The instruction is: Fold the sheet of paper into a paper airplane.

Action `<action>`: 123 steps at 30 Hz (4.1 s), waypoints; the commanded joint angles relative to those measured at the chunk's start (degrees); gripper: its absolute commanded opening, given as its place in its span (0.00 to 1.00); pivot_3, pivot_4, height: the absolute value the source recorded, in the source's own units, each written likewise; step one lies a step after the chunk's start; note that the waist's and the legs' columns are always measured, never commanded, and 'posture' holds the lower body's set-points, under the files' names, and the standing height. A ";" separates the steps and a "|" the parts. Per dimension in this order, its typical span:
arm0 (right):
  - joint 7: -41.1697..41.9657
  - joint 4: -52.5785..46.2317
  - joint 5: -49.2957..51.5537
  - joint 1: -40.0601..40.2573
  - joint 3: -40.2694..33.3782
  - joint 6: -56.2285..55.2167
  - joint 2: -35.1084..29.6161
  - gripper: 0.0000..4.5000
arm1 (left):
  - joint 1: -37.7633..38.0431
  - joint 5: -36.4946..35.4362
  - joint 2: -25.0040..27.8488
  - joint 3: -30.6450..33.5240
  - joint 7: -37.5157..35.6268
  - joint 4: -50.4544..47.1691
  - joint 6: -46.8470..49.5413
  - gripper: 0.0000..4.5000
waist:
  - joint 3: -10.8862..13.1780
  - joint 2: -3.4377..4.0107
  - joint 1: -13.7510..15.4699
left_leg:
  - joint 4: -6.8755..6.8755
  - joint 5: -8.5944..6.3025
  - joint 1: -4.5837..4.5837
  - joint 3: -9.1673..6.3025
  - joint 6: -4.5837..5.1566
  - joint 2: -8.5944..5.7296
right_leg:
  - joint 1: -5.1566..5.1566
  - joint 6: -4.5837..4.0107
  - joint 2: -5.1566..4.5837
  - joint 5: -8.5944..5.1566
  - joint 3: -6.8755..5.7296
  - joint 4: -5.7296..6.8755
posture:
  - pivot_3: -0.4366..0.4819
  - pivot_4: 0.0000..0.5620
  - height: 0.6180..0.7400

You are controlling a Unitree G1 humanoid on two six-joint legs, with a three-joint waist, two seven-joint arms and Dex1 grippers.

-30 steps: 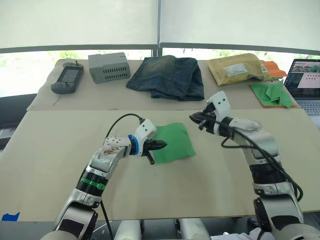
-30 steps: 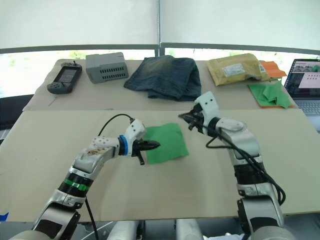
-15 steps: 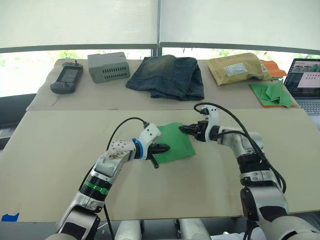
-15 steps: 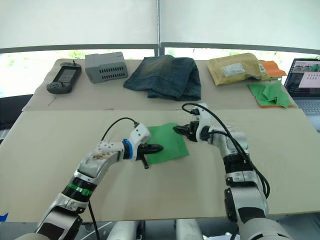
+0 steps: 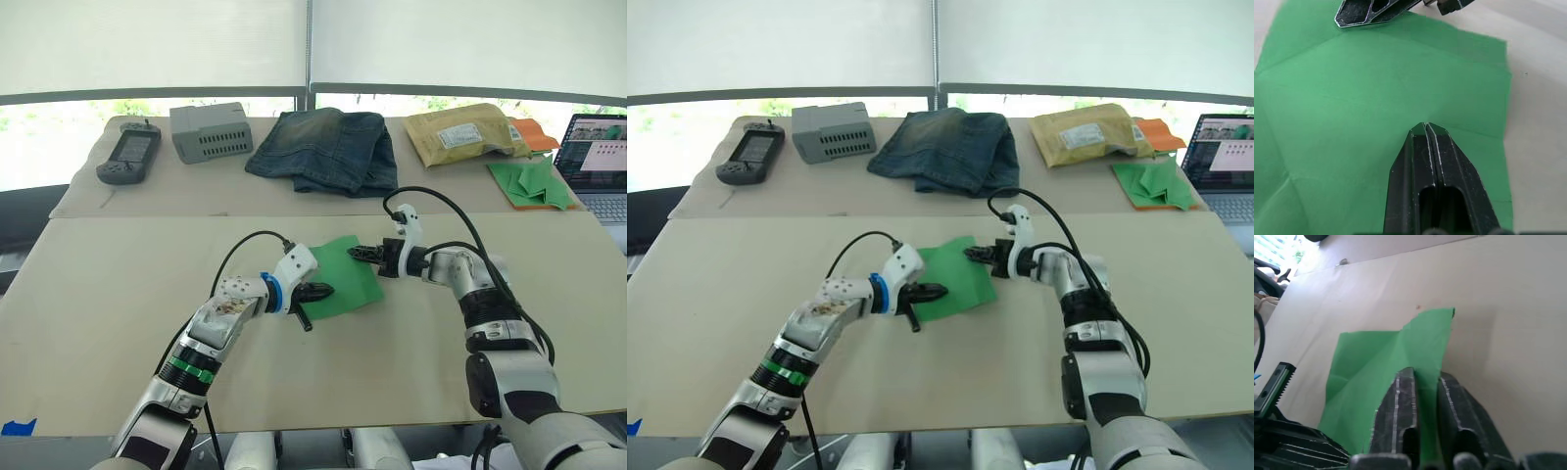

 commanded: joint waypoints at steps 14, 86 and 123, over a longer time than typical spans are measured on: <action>-13.21 -38.66 9.45 21.54 -7.72 21.15 0.49 0.01 | 0.72 -8.11 1.59 4.10 -3.50 -7.80 2.87 0.00 | 0.00 0.00 0.33 | -0.01 -0.02 -0.08 -0.08 0.01 0.02 | -0.01 0.07 -0.08 -0.03 -0.03 -0.05 | 0.48 0.27 0.91; -14.20 -57.07 -15.72 36.31 20.88 -22.36 -17.44 0.01 | 0.14 2.58 -3.22 -4.62 -4.38 5.29 -9.77 0.00 | -0.08 0.10 0.50 | 0.01 -0.01 0.02 0.01 0.02 -0.05 | 0.13 0.55 0.02 -0.34 -0.02 -0.19 | 0.48 0.27 0.91; -10.77 -54.69 -22.10 37.82 19.78 -26.43 -15.01 0.01 | -9.15 9.42 -10.19 -8.06 -1.70 18.94 -14.03 0.00 | -0.06 0.06 1.12 | 0.06 -0.01 0.06 0.01 0.02 -0.07 | 0.18 0.54 0.04 -0.33 -0.01 -0.15 | 0.48 0.27 0.91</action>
